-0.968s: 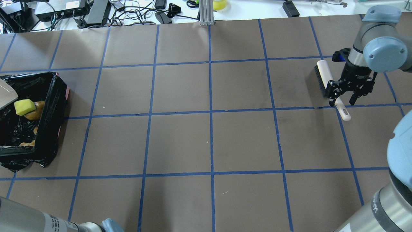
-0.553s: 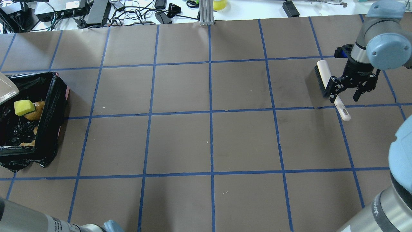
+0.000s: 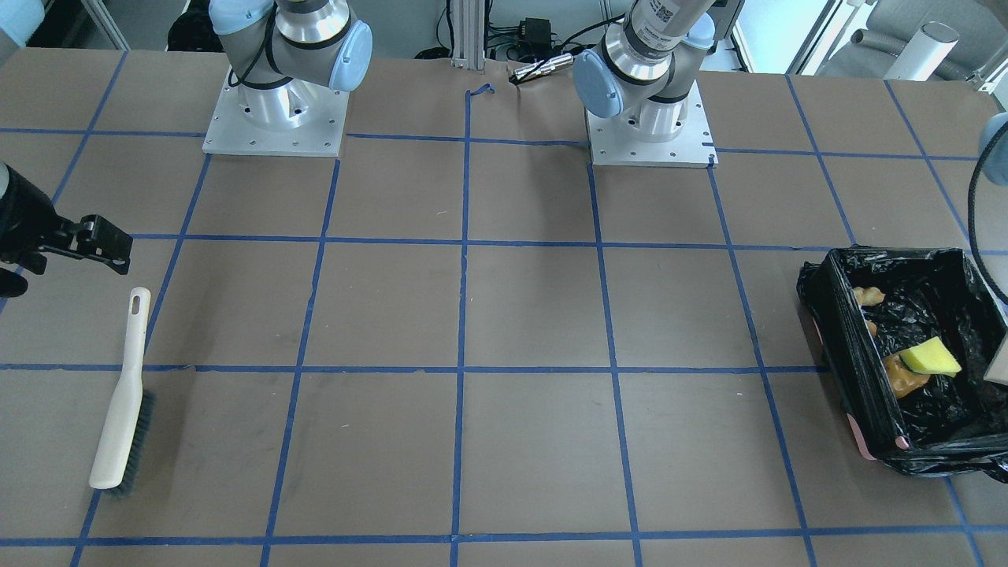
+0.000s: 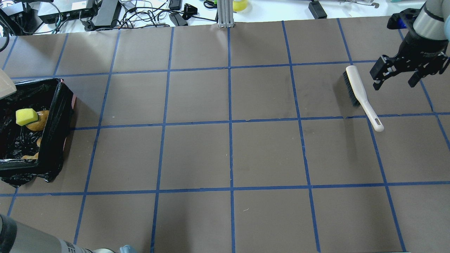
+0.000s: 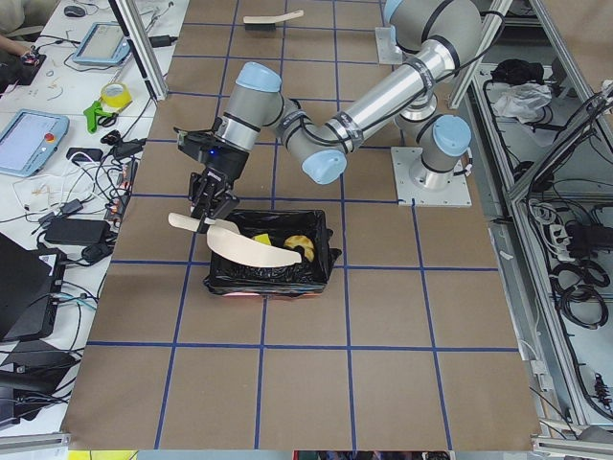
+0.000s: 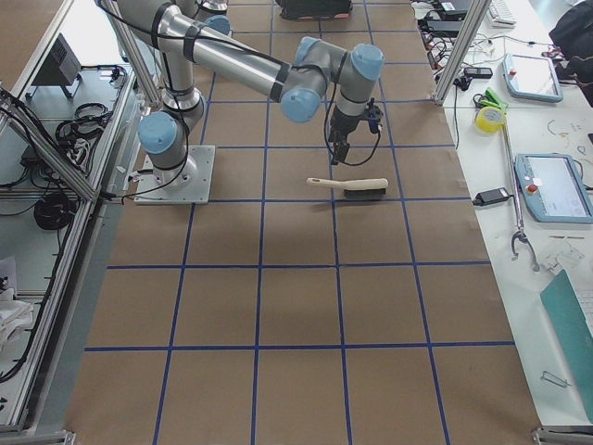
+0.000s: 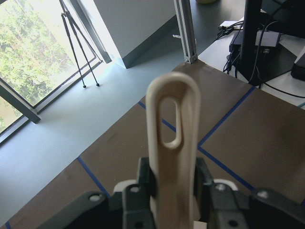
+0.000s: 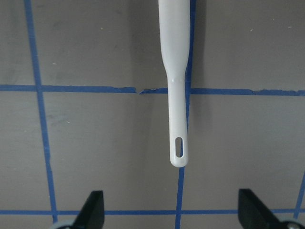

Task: Sweep and dump trash into bin
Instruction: 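Release the brush on the table with the right gripper and raise it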

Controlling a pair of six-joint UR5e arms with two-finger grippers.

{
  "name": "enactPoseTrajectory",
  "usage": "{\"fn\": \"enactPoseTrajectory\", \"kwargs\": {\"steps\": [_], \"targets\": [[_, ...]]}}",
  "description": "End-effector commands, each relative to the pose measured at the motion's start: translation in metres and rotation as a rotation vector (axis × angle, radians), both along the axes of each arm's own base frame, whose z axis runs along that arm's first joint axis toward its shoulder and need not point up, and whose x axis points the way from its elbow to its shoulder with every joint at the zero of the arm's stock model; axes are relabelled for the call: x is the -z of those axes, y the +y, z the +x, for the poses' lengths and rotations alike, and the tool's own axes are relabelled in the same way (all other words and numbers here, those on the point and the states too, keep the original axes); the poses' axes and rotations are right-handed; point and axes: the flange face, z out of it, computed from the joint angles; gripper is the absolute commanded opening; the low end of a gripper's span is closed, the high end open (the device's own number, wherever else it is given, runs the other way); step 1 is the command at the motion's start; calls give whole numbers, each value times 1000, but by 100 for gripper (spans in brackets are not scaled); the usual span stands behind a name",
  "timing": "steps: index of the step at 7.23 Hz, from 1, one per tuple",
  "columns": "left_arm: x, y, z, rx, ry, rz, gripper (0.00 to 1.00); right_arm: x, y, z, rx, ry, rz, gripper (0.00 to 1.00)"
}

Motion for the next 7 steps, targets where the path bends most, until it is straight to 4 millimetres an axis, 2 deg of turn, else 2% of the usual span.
{"fn": "enactPoseTrajectory", "kwargs": {"steps": [1,2,3,4,5,7], "targets": [[-4,-3,-12,18,-48,0,0,-67,31,66,-20,6,-72,100],[-5,-3,-12,16,-39,1,0,-95,40,108,-1,-36,-115,100],[-1,-5,-14,7,3,31,0,-112,47,150,20,-38,-138,100],[-2,-3,-25,-55,118,40,0,-117,55,182,35,-33,-152,100],[-4,0,-40,-116,220,69,0,-119,58,198,58,-32,-161,100],[-7,2,-79,-241,360,58,0,-113,45,203,53,-48,-225,100]]}}
